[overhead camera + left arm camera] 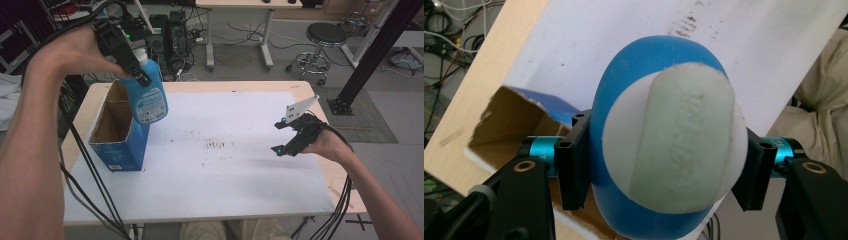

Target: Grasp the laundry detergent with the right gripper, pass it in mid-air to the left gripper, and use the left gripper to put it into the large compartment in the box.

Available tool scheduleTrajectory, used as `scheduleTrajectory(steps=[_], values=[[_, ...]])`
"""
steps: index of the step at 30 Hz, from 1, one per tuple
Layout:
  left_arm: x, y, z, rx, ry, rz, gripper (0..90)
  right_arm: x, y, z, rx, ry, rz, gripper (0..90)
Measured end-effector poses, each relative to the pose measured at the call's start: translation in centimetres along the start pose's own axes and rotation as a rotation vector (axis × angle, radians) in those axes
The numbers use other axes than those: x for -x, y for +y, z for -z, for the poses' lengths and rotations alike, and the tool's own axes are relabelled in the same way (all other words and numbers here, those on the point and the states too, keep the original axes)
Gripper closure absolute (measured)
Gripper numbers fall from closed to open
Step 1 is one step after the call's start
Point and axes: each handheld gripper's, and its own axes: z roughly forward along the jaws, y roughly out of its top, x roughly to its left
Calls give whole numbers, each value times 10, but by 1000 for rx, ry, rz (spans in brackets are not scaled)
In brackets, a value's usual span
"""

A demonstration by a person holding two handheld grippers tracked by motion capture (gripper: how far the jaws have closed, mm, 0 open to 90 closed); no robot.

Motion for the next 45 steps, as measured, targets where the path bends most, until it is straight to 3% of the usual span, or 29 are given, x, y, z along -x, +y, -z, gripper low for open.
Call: scheduleTrajectory(steps=[9, 21, 36, 45], values=[[-25, -31, 14, 5, 29, 70, 376, 2, -7, -3, -13, -13, -23, 130], [-49, -61, 12, -19, 68, 108, 376, 0, -10, -10, -18, -34, -34, 130], [-61, -85, -26, -53, 35, 138, 376, -3, -16, -16, -23, -31, -55, 130], [-61, -94, -60, -76, 9, 112, 376, -6, -19, -23, -36, -23, -57, 130]])
